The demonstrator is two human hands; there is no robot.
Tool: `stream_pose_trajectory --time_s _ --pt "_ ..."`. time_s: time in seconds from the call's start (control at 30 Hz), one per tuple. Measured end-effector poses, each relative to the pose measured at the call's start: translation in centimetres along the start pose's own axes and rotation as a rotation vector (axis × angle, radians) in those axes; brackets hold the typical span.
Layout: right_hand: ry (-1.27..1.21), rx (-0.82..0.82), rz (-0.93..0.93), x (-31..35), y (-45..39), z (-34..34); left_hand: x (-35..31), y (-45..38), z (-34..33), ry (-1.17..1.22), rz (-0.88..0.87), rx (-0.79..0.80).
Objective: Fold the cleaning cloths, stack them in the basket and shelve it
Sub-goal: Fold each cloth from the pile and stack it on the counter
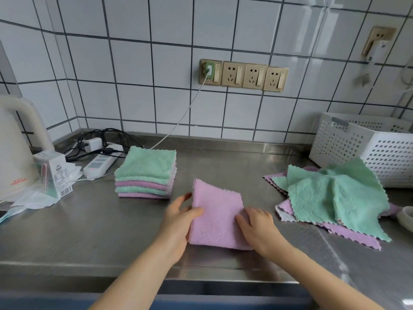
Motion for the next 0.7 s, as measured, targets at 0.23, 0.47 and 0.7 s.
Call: stream_pose_trajectory --time_s 0.23,0.47,0.7 --pt "-1.097 0.183 0.083 8.2 -5.4 0.9 -11.1 -2.6 5.0 -0.115 -0.276 -0.035" --pt "-1.082 0.073 0.174 18.1 -16.1 2.1 -19.3 -7.3 14.3 -0.452 -0.42 -0.26" --pt "-1.097 0.263 -0.099 16.2 -19.4 -6.4 -12.0 -11.8 21.7 -0.351 -0.057 -0.31"
Point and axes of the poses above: each hand's wrist, its own y-axis away from the middle knuckle, its own z-axis out of the back of the hand, x = y × z, the point moved 9 cm from there along -y, towards the middle knuckle, and after that the axes turned 13 degrees about x, right-handed, at the moved point
